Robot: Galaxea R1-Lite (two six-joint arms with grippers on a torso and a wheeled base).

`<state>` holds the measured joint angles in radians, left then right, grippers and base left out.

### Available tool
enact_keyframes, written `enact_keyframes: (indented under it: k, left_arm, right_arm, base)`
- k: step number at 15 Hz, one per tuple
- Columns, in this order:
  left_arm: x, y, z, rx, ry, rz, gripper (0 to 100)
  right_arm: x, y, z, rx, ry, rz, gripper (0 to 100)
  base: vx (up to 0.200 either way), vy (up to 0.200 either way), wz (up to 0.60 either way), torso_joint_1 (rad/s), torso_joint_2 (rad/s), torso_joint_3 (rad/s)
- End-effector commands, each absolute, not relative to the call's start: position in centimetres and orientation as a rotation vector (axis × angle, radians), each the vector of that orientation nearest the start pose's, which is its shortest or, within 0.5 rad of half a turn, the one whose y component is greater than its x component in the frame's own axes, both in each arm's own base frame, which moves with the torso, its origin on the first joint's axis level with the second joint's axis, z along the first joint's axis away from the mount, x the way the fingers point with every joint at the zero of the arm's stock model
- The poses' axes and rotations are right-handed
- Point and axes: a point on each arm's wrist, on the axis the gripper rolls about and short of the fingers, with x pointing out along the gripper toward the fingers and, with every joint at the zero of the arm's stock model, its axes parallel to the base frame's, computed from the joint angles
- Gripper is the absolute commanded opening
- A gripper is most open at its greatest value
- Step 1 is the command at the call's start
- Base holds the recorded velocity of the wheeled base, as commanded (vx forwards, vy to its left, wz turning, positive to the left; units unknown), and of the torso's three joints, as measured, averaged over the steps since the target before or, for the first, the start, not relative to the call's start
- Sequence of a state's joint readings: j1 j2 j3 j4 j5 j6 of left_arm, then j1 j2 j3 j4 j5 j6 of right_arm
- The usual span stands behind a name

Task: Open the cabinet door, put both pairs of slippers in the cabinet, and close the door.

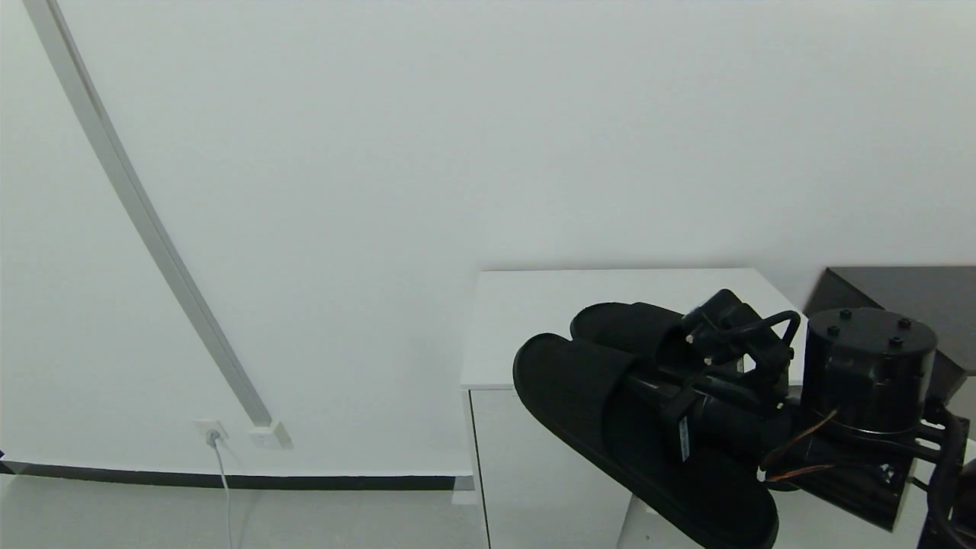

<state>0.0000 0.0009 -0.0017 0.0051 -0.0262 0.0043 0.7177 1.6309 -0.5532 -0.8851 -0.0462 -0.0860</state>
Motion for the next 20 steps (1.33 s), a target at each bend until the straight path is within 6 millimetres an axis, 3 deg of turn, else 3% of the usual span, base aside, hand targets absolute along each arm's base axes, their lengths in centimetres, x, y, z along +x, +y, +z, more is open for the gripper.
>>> enact_keyframes:
  k: [1, 4, 20]
  left_arm:
    - [-2.28, -0.06, 7.55, 0.005, 0.005, -0.026, 0]
    - [-2.28, -0.06, 7.55, 0.003, 0.005, -0.026, 0]
    - [-2.28, -0.06, 7.55, 0.005, 0.005, -0.026, 0]
  right_arm:
    - [20.65, 17.35, 15.94, -0.157, 0.162, 0.662, 0]
    - [20.97, 17.13, 15.87, -0.157, 0.165, 0.650, 0]
    - [20.86, 17.23, 15.50, -0.160, 0.180, 0.664, 0]
  base:
    - [-0.200, 0.000, 0.00, -0.007, 0.00, 0.002]
    - [-0.200, 0.000, 0.00, -0.007, 0.00, 0.006]
    - [0.000, -0.013, 0.00, 0.000, 0.00, 0.000]
